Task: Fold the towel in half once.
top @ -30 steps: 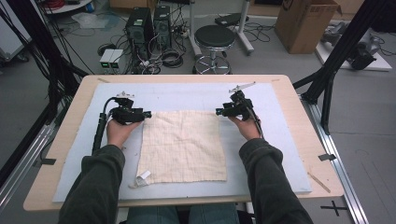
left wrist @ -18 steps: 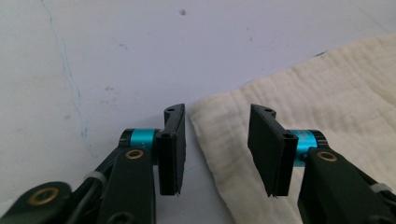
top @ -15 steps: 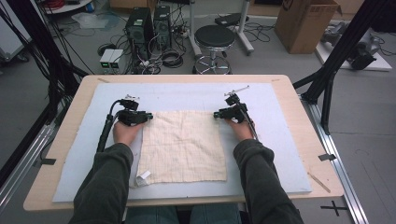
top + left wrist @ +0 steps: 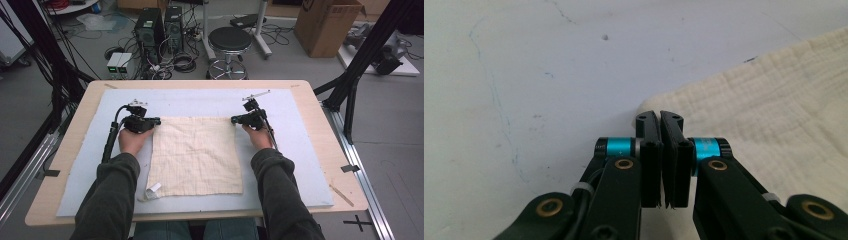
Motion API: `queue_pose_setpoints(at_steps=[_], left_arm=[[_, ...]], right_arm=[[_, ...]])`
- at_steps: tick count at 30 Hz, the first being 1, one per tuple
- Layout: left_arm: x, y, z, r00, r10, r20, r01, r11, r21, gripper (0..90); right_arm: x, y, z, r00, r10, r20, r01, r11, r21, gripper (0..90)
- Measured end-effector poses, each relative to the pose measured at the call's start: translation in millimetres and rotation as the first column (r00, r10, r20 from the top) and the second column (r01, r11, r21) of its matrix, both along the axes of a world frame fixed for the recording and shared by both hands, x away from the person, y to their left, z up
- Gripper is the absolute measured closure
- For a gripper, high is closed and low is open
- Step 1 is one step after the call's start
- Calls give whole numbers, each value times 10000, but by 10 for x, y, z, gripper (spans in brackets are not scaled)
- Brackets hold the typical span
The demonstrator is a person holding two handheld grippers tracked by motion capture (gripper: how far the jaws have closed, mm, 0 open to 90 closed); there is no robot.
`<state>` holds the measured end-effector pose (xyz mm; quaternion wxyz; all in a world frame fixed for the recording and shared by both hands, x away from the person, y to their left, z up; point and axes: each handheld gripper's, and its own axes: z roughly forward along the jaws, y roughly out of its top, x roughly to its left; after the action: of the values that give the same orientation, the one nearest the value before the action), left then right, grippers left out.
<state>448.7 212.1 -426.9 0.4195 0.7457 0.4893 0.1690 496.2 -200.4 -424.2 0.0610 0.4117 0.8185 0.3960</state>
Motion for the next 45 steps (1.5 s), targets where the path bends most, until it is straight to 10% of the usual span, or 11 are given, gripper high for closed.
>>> queue_pose_setpoints(at_steps=[25,45], left_arm=[[-509,89,214,9927,-692,990,732,9966,-369,868],[-1011,95,263,9786,-1568,1334,1505,9870,563,867]], right_arm=[[-409,-80,313,9897,1191,790,-1223,9918,363,860],[-837,-30,475,9663,2332,1087,-2370,9712,238,860]])
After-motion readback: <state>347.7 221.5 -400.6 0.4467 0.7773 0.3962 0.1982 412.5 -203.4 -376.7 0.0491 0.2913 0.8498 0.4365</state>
